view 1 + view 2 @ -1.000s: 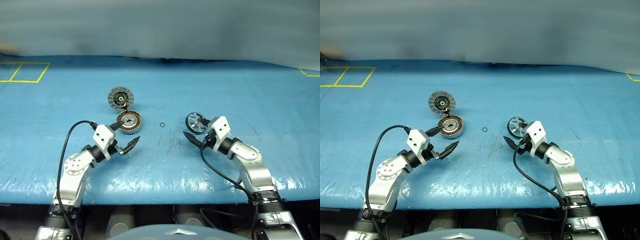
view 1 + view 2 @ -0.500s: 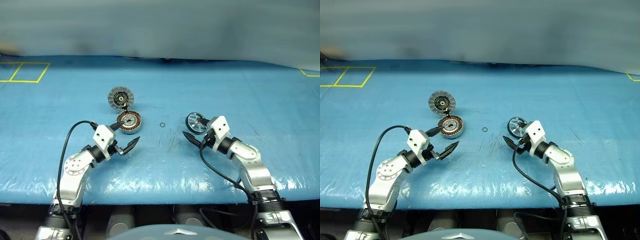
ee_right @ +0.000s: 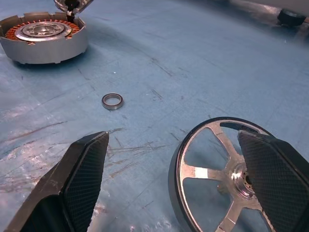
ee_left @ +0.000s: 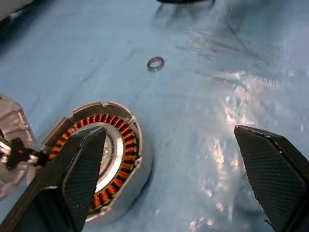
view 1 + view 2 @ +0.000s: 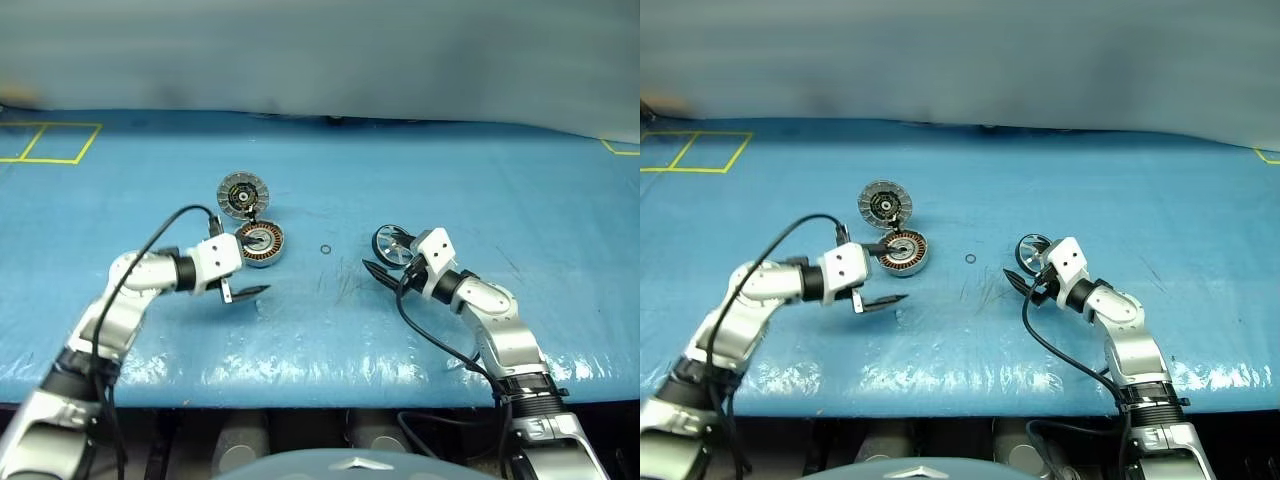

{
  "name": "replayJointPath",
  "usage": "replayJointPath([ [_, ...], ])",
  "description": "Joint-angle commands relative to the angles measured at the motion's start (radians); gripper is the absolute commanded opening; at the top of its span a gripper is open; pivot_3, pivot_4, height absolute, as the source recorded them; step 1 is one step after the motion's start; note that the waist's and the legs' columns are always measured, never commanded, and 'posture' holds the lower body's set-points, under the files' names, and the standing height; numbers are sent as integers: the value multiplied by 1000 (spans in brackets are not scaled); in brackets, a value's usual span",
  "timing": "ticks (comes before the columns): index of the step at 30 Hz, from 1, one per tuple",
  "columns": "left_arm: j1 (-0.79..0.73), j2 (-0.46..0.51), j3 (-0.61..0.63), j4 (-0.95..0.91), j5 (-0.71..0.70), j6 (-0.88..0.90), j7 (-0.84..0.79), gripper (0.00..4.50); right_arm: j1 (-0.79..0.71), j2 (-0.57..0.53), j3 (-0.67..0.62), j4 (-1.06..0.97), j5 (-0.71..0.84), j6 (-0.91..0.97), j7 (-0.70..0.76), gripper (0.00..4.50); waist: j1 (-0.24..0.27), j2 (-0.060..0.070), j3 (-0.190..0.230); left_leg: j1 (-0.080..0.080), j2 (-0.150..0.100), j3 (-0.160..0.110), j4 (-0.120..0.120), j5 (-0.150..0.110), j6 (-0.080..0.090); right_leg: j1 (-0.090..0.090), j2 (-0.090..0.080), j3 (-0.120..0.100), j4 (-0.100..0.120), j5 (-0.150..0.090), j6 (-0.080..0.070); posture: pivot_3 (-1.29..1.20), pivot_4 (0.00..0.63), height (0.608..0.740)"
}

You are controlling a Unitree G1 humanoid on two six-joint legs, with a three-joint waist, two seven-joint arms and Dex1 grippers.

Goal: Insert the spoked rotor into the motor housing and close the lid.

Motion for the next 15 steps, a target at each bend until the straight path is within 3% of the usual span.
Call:
replayJointPath([
  [1,-181,66,-107,15,98,-6,-164,4500,-40,0,5,4,3,-25,23,4472,0,0,0,-1,0,0,0,0,0,0,0,0,-1,1,1,0,150,740],
  [7,-553,65,-391,186,381,-99,-462,4500,-89,-26,25,20,-3,-2,73,4472,-3,0,0,-2,0,-1,-1,-1,1,-1,1,0,-2,1,1,0,150,740],
  [15,-687,-10,-497,326,532,-174,-536,4500,-115,-94,22,2,-6,37,126,4472,-5,1,1,-3,0,0,-1,-3,6,-2,1,0,-1,0,-4,0,150,740],
])
